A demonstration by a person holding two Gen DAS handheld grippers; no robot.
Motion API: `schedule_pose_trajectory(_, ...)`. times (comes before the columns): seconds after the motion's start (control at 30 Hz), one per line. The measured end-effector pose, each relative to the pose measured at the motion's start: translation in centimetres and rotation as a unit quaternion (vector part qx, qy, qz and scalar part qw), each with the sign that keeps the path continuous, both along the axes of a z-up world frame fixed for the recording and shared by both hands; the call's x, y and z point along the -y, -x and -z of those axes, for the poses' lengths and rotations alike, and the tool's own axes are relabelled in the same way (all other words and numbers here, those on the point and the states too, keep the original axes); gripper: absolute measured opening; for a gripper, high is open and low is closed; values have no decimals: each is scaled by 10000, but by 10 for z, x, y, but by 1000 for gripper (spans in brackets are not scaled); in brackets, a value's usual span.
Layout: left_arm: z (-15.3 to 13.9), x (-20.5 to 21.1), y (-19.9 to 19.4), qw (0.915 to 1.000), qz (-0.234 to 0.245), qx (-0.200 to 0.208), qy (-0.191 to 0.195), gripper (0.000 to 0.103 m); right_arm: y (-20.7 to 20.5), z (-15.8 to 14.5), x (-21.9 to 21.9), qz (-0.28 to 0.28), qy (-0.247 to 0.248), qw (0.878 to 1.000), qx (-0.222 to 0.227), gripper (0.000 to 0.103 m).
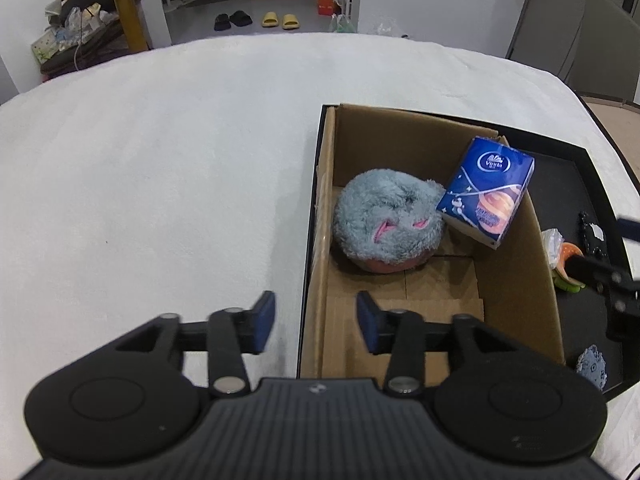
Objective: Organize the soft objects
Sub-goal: 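Carry the tissue pack with the right gripper into the box and release, then grasp the blue-grey cloth plush with the right gripper and lift it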
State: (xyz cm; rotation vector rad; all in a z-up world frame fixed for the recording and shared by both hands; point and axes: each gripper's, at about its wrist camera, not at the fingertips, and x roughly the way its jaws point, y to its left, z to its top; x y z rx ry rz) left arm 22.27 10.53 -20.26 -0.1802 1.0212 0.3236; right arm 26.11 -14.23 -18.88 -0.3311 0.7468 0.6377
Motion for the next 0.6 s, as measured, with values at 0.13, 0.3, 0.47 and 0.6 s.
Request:
schedule_pose_trajectory(0.13,-4,6,-1,9999,-8,43,-107,54,0,11,19,163,-4,9996,-247,83)
schedule_pose_trajectory(0.3,-6,16,-5,9998,15,30,-193,62,2,20,39,267,61,9983,-524,83)
schedule_pose_trajectory(0.47,-5,25,-8,9995,39,-7,-299,69,5,30,56,364,35,9952,-909,83)
schedule_pose_trajectory(0.6,-5,30,-9,9994,29,-6,-335,72,9,41,64,373,183,9931,-1098,85)
